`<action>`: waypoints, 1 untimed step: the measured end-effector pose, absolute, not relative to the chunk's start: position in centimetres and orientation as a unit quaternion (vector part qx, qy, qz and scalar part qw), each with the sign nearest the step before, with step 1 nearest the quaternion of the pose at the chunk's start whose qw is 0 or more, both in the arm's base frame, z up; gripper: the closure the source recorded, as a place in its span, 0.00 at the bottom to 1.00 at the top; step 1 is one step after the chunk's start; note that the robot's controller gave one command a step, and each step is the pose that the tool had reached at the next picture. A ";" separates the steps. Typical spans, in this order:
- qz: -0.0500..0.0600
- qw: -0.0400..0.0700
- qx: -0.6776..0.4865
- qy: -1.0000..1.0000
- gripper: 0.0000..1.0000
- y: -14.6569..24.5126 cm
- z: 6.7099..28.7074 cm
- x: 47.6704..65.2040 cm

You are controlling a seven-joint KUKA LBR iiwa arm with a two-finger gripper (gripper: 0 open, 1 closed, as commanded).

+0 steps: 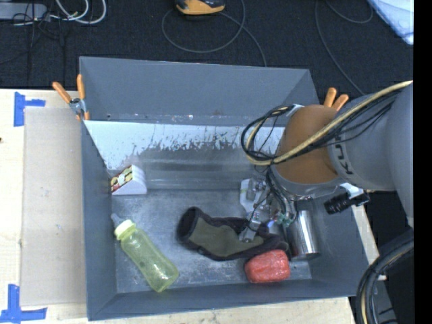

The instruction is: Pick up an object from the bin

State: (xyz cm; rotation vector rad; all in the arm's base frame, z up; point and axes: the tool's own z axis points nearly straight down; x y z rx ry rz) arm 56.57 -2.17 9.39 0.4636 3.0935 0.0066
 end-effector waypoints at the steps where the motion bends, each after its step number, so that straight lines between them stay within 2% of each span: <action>1: 0.005 -0.006 0.161 0.987 1.00 -1.7 7.1 54.5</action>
Offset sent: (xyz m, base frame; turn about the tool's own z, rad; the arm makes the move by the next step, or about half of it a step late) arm 0.0000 0.0000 0.0000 0.0000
